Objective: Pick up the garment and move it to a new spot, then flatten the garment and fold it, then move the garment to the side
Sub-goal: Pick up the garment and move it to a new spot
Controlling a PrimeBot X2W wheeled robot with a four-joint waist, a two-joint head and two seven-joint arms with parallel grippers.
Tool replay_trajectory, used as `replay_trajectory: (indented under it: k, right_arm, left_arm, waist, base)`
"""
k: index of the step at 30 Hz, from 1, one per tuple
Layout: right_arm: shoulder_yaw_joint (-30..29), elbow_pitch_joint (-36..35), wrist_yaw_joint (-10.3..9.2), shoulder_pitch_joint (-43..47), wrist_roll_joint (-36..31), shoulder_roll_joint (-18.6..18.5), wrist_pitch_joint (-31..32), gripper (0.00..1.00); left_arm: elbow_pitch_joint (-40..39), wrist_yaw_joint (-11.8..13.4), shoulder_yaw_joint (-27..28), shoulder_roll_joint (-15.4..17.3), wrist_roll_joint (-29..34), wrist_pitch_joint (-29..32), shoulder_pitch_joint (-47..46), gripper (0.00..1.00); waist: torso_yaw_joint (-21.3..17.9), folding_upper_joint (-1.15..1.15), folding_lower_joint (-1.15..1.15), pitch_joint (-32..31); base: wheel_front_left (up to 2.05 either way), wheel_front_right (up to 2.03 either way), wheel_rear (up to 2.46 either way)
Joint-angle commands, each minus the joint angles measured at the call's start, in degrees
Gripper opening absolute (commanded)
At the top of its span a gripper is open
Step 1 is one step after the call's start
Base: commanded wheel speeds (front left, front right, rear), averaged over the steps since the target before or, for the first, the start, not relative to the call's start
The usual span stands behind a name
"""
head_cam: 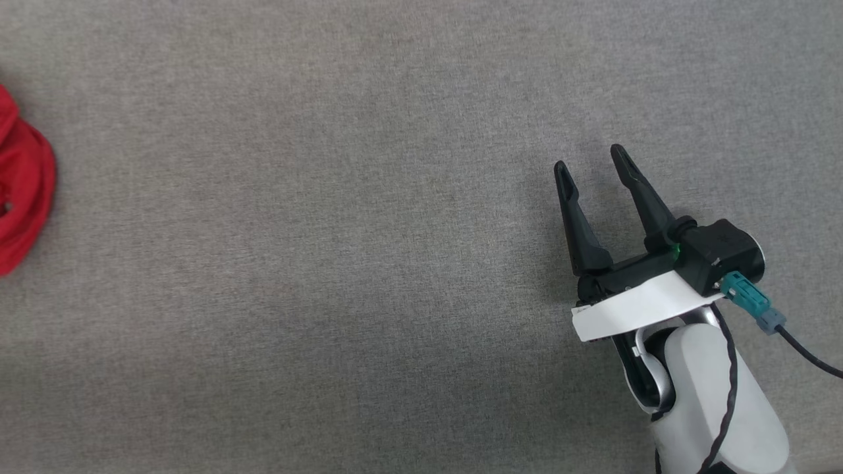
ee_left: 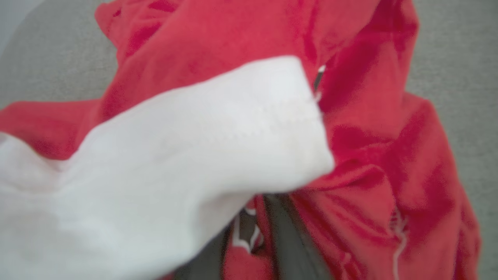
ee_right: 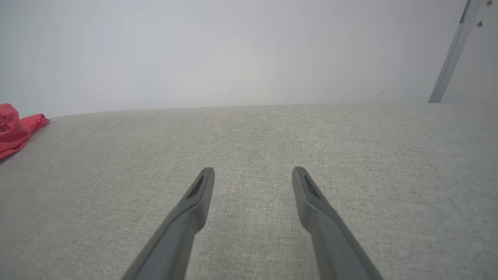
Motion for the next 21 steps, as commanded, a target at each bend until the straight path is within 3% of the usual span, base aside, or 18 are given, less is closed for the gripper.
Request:
replay_trajectory:
  k: [1,8,17,21]
  right_arm:
    - [-0.1,0.0,0.00,0.0,0.2,0.0,-0.3,1.00]
    - [0.5,0.9,0.00,0.4,1.8,0.0,-0.3,1.00]
    - [-0.4,-0.2,0.00,2.4,4.8,0.0,-0.3,1.00]
    - [-1.2,-1.3,0.00,2.8,6.2,0.0,-0.3,1.00]
  left_arm:
    - [0.9,0.1,-1.6,-1.9,0.7,-0.7,0.3,0.00]
    - [0.6,0.1,-3.5,-1.8,5.2,-9.5,-6.5,0.00]
    - [-20.4,0.1,-11.1,-1.4,12.4,-11.2,-13.6,0.00]
    - [-29.8,0.1,-14.3,-3.4,16.0,-9.3,-16.7,0.00]
  waist:
    - [0.3,0.00,0.00,-0.8]
    - [0.1,0.00,0.00,-5.2]
    - [-2.7,0.00,0.00,-6.6]
    - [-4.3,0.00,0.00,-5.2]
  base:
    - [0.00,0.00,0.00]
    - [0.00,0.00,0.00]
    - [0.00,0.00,0.00]
    - [0.00,0.00,0.00]
